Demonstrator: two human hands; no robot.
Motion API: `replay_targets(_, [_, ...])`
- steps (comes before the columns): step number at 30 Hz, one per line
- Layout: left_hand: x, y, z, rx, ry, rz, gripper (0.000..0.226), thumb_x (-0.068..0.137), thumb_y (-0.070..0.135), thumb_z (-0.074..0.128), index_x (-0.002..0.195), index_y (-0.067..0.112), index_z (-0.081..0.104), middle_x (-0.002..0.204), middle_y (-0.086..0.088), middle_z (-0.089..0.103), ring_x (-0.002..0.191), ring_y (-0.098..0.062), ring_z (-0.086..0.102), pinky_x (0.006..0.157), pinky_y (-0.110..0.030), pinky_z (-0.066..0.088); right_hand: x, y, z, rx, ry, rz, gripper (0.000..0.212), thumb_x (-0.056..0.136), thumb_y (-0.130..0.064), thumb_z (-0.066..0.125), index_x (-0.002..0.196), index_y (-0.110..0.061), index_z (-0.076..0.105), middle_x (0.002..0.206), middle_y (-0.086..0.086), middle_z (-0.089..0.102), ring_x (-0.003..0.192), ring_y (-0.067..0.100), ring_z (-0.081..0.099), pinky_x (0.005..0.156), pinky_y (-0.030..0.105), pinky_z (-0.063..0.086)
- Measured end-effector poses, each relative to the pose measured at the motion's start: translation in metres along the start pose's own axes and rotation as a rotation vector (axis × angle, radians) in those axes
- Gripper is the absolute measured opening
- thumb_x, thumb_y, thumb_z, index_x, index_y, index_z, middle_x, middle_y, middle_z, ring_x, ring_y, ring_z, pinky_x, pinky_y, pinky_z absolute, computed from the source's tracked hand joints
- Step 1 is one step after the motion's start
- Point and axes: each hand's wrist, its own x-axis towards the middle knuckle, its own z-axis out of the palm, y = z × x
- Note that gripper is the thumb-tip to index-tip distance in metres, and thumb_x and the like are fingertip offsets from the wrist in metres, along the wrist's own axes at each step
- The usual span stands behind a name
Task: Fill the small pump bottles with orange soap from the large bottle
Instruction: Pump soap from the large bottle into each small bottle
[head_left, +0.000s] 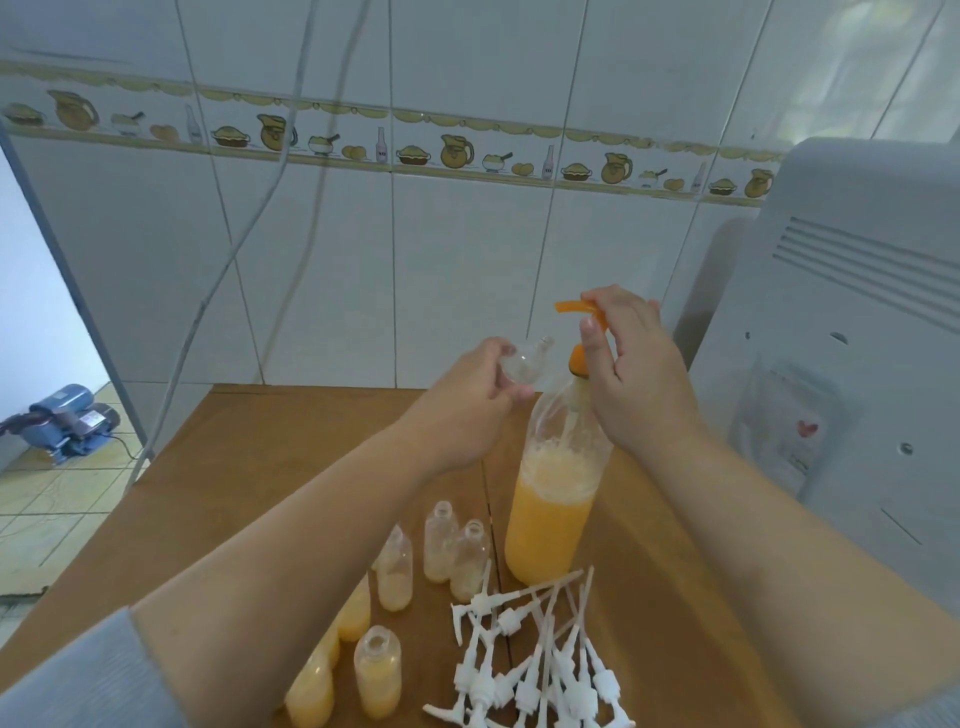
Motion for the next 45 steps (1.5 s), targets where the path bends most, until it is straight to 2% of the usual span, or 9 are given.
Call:
replay_targets(5, [0.013, 0.011, 0.000, -0.029, 0.109, 0.042, 0.044, 0.096, 0.035, 0.051, 0.136, 0.023, 0.037, 0.105, 0.010, 0.051, 0.097, -0.011, 0.054, 0.083, -0.026, 0.041, -0.002, -0.002, 0.002, 0.023, 0.016, 0.019, 0.035, 0.103, -0.029, 0.033, 0.128, -0.011, 0.049, 0.127, 0.001, 0.052, 0.124, 0.012, 0.040, 0.118, 0.028, 0.008])
replay_targets(10, [0.017, 0.015, -0.001, -0.016, 0.144, 0.078, 0.045, 0.093, 0.037, 0.055, 0.135, 0.025, 0.042, 0.105, 0.009, 0.053, 0.091, -0.010, 0.054, 0.086, -0.028, 0.045, 0.000, -0.002, 0.001, 0.028, 0.005, 0.034, 0.042, 0.100, -0.037, 0.032, 0.127, -0.012, 0.051, 0.126, 0.003, 0.053, 0.122, 0.012, 0.041, 0.114, 0.045, 0.026])
replay_targets(14, [0.019, 0.011, -0.005, 0.193, 0.209, 0.177, 0.047, 0.094, 0.039, 0.052, 0.137, 0.025, 0.040, 0.107, 0.009, 0.050, 0.085, -0.009, 0.048, 0.076, -0.024, 0.038, 0.010, 0.003, -0.003, 0.020, -0.051, -0.020, 0.052, 0.099, -0.045, 0.023, 0.122, -0.013, 0.056, 0.119, 0.000, 0.057, 0.118, 0.013, 0.046, 0.118, 0.029, 0.008])
replay_targets(18, [0.022, 0.011, -0.004, 0.295, 0.222, 0.235, 0.044, 0.095, 0.037, 0.050, 0.135, 0.023, 0.040, 0.104, 0.007, 0.049, 0.081, -0.009, 0.043, 0.071, -0.024, 0.032, 0.005, 0.006, 0.008, 0.085, 0.073, -0.006, 0.054, 0.099, -0.042, 0.020, 0.117, -0.011, 0.060, 0.118, 0.001, 0.061, 0.127, 0.016, 0.044, 0.117, 0.026, 0.008])
replay_targets(25, [0.016, 0.008, 0.002, 0.315, 0.190, 0.196, 0.041, 0.095, 0.035, 0.050, 0.132, 0.020, 0.041, 0.111, 0.004, 0.053, 0.099, -0.015, 0.050, 0.085, -0.031, 0.042, -0.006, 0.009, 0.028, 0.111, 0.129, 0.032, 0.049, 0.100, -0.039, 0.023, 0.111, -0.011, 0.061, 0.109, 0.004, 0.063, 0.129, 0.021, 0.045, 0.117, 0.021, 0.005])
replay_targets(30, [0.016, 0.016, -0.008, 0.416, 0.247, 0.267, 0.045, 0.095, 0.039, 0.049, 0.135, 0.021, 0.040, 0.115, 0.004, 0.055, 0.104, -0.017, 0.051, 0.091, -0.037, 0.042, -0.002, 0.004, 0.020, 0.062, 0.162, -0.029, 0.051, 0.100, -0.039, 0.023, 0.117, -0.007, 0.059, 0.118, 0.008, 0.061, 0.129, 0.024, 0.044, 0.117, 0.024, 0.005])
replay_targets(36, [0.016, 0.016, 0.000, 0.444, 0.260, 0.284, 0.047, 0.095, 0.038, 0.049, 0.137, 0.019, 0.039, 0.119, 0.004, 0.054, 0.106, -0.018, 0.051, 0.090, -0.031, 0.040, -0.006, 0.003, 0.031, 0.112, 0.279, 0.041, 0.043, 0.100, -0.031, 0.028, 0.107, -0.006, 0.062, 0.107, 0.006, 0.064, 0.121, 0.022, 0.051, 0.116, 0.032, 0.015])
replay_targets(40, [0.016, 0.013, -0.001, 0.451, 0.236, 0.253, 0.048, 0.095, 0.039, 0.050, 0.137, 0.019, 0.039, 0.120, 0.003, 0.055, 0.109, -0.018, 0.051, 0.091, -0.032, 0.041, -0.008, 0.002, 0.034, 0.094, 0.233, 0.029, 0.045, 0.099, -0.032, 0.027, 0.107, -0.005, 0.063, 0.106, 0.006, 0.064, 0.114, 0.015, 0.050, 0.117, 0.034, 0.016])
replay_targets(45, [0.017, 0.020, -0.006, 0.459, 0.254, 0.283, 0.046, 0.095, 0.039, 0.049, 0.136, 0.020, 0.040, 0.117, 0.004, 0.056, 0.106, -0.017, 0.051, 0.088, -0.030, 0.040, -0.002, -0.001, 0.020, 0.110, 0.205, 0.003, 0.051, 0.099, -0.037, 0.024, 0.111, -0.005, 0.061, 0.109, 0.007, 0.062, 0.111, 0.009, 0.046, 0.111, 0.049, 0.026])
